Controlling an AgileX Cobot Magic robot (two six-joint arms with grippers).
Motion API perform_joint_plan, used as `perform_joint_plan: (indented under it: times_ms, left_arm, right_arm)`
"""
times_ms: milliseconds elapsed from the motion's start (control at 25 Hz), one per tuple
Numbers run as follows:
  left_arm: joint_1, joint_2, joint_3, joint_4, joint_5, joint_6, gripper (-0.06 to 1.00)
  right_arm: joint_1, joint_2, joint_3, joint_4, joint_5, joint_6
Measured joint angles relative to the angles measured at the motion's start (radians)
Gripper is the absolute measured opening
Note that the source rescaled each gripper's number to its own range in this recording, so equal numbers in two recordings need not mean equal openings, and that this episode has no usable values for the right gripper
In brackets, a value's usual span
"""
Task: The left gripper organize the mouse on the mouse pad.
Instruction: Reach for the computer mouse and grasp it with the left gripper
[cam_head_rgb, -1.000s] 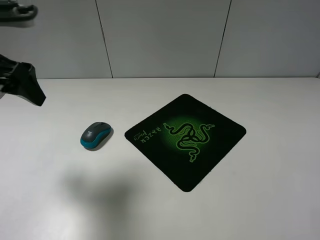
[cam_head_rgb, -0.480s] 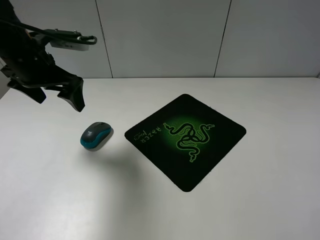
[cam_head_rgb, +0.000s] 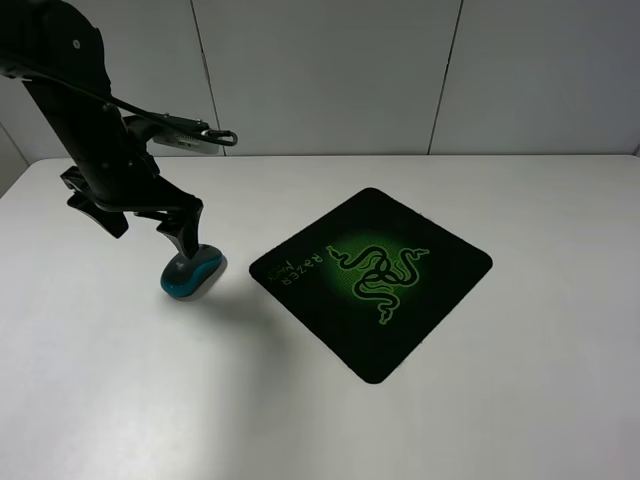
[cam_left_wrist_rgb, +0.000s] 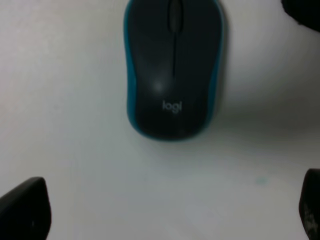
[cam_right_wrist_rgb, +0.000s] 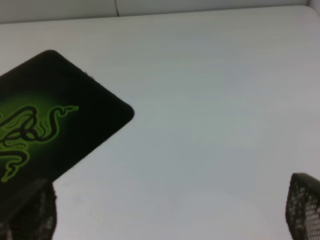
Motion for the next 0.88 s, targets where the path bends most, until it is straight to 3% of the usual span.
perform_joint_plan:
  times_ms: [880]
  left_arm:
    - [-0.014, 0.212, -0.001, -0.001, -0.221, 0.006, 1.0]
  right_arm:
    - [0.0, 0.0, 0.0, 0.0, 0.0, 0.0]
